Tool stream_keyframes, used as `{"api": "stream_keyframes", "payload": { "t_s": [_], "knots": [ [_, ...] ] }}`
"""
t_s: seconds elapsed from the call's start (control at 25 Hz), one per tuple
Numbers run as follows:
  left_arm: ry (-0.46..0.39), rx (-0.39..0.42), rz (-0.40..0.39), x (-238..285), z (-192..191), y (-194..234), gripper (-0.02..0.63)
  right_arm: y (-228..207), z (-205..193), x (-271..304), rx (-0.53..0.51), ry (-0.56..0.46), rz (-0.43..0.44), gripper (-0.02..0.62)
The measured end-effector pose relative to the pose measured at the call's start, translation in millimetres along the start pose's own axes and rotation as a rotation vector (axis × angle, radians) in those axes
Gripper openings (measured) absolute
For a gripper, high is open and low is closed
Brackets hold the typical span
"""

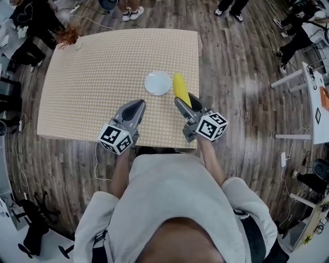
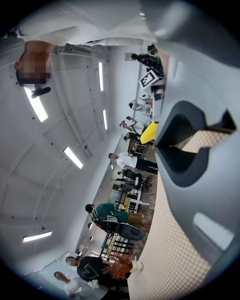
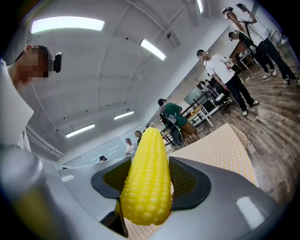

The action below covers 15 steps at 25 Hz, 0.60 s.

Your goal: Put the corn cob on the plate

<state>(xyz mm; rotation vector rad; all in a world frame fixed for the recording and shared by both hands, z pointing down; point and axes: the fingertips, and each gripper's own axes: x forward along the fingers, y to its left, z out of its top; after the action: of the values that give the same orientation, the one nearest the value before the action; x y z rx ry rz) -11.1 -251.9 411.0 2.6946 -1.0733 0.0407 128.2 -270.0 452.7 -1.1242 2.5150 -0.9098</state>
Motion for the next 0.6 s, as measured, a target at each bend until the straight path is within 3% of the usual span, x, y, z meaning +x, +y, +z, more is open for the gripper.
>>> {"api": "stream_keyframes", "payload": {
  "t_s": [0.32,0.6],
  "knots": [
    [0.041,-0.042,-0.029,8.8,-9.5,31.1,0.008,-11.1,-15.0,21.2,0.044,0.016,-0.057,0.258],
    [0.113,-0.106,-0.060,4.7,-40.3,53.7,0.008,-23.4,-50.4,31.2,0.110,0.041,-0.136,0.258]
  ]
}}
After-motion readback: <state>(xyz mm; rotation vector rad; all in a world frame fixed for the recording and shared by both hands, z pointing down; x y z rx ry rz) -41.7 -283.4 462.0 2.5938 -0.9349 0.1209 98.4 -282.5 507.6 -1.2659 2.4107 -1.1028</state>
